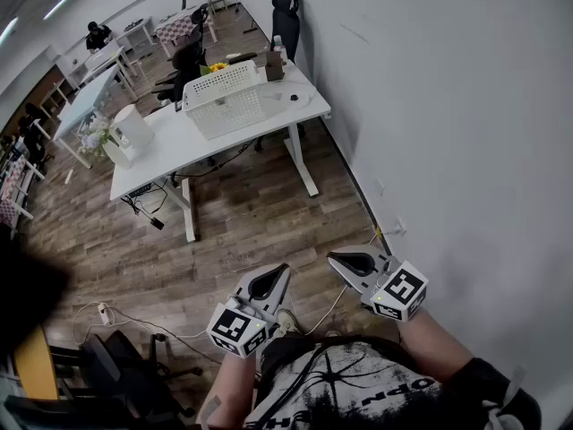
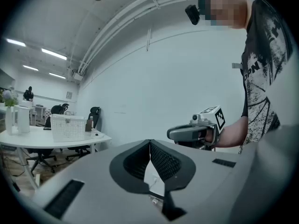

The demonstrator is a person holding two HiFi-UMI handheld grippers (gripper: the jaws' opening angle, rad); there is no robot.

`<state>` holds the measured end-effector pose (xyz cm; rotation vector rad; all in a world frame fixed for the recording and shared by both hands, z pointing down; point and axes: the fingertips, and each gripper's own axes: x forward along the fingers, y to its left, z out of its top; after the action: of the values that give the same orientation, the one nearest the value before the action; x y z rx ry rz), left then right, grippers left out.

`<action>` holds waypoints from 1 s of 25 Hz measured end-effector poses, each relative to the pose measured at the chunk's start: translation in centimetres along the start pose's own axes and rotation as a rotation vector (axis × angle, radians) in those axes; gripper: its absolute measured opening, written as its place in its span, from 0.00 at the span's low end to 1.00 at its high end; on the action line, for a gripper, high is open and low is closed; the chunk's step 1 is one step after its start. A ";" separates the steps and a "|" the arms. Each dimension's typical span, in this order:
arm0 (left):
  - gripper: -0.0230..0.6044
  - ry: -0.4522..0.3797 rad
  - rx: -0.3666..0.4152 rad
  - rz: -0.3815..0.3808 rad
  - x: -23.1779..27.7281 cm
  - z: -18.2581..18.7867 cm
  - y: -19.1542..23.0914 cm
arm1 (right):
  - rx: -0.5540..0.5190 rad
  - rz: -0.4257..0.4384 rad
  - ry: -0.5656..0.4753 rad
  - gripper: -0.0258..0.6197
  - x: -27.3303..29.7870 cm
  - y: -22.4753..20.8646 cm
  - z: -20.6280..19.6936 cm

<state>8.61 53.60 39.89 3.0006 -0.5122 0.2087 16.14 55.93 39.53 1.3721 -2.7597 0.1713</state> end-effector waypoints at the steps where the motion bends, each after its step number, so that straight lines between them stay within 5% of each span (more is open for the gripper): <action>1: 0.05 -0.002 -0.005 0.004 -0.2 0.1 -0.1 | -0.002 0.000 0.000 0.07 -0.1 0.0 0.2; 25: 0.05 0.026 -0.037 0.024 0.6 -1.7 1.6 | 0.042 0.037 -0.043 0.08 2.2 -2.0 0.3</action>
<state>8.43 52.08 41.80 2.9534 -0.5434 0.2376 16.42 52.92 39.56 1.3505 -2.8339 0.2050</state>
